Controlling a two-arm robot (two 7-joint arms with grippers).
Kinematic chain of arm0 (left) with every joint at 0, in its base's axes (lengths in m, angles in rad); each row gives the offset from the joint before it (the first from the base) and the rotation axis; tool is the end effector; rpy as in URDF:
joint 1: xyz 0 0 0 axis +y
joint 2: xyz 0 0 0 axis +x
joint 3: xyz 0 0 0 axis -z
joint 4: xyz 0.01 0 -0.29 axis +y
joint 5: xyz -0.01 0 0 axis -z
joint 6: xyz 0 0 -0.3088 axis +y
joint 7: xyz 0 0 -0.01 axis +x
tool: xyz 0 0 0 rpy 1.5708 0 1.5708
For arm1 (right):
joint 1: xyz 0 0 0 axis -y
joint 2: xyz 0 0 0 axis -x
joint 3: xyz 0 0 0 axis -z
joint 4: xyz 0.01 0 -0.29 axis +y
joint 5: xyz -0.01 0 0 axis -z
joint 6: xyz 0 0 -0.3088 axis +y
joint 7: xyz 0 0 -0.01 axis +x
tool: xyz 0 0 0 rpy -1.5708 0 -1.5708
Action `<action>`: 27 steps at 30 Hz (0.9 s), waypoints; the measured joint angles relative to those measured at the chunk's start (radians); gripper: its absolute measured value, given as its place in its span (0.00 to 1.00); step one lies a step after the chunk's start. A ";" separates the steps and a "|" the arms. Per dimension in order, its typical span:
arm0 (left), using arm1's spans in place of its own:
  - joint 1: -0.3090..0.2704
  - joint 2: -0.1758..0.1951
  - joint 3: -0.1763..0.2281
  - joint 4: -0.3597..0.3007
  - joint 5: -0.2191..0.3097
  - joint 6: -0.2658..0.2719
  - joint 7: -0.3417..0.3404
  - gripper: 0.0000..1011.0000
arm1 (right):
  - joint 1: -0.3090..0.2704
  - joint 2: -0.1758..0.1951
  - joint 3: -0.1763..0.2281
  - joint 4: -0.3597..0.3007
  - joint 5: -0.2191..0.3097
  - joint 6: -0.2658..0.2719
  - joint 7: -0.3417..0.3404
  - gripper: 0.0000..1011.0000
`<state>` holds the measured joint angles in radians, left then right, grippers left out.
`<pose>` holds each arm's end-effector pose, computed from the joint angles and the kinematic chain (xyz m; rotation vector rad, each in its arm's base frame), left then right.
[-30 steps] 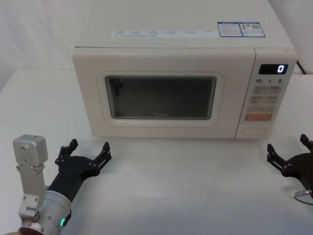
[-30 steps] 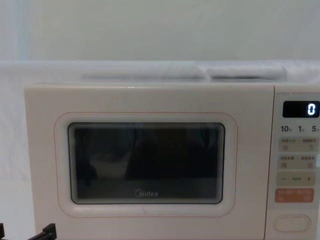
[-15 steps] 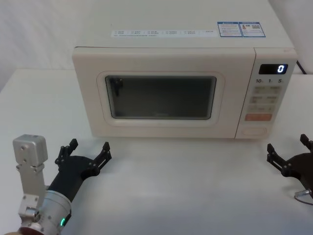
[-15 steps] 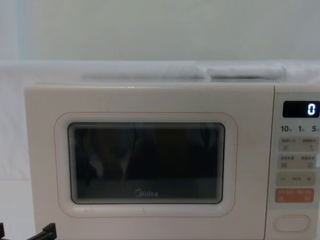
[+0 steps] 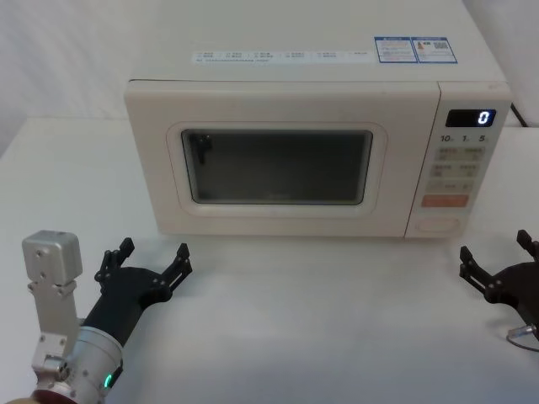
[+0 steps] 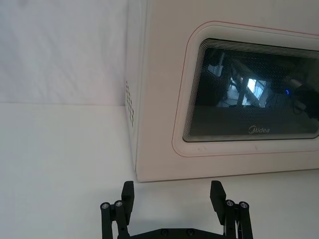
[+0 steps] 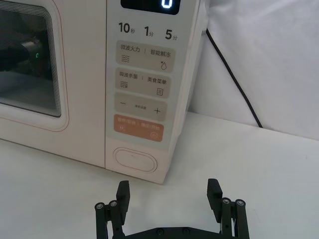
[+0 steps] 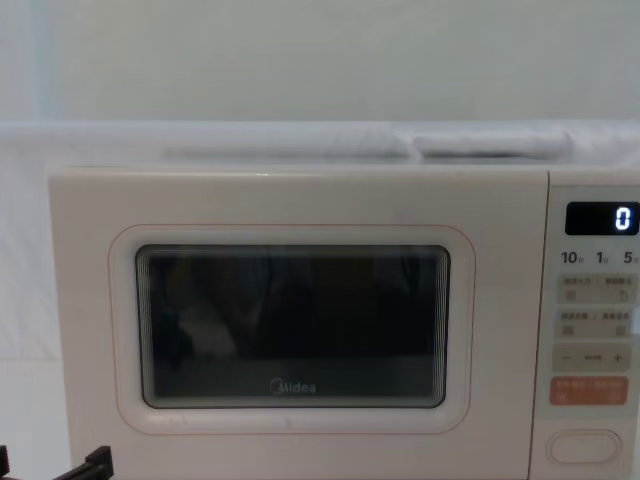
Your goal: Press the button to open the microwave door with one hand; close the microwave door with the other hand.
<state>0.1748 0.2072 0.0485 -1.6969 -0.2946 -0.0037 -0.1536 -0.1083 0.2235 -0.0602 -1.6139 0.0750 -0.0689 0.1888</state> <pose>0.2774 0.0379 -0.3105 -0.0367 0.1179 1.3457 0.2958 -0.0441 -0.3167 -0.1203 -0.0917 -1.3008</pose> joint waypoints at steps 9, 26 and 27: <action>0.000 0.000 0.000 0.000 0.000 0.000 0.000 0.99 | 0.000 0.000 0.000 0.000 0.000 0.000 0.000 0.99; 0.000 0.000 0.000 0.000 0.000 0.000 0.000 0.99 | 0.000 0.000 0.000 0.000 0.000 0.000 0.000 0.99; 0.000 0.000 0.000 0.000 0.000 0.000 0.000 0.99 | 0.000 0.000 0.000 0.000 0.000 0.000 0.000 0.99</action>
<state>0.1748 0.2072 0.0485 -1.6968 -0.2945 -0.0037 -0.1536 -0.1083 0.2235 -0.0602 -1.6139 0.0750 -0.0689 0.1888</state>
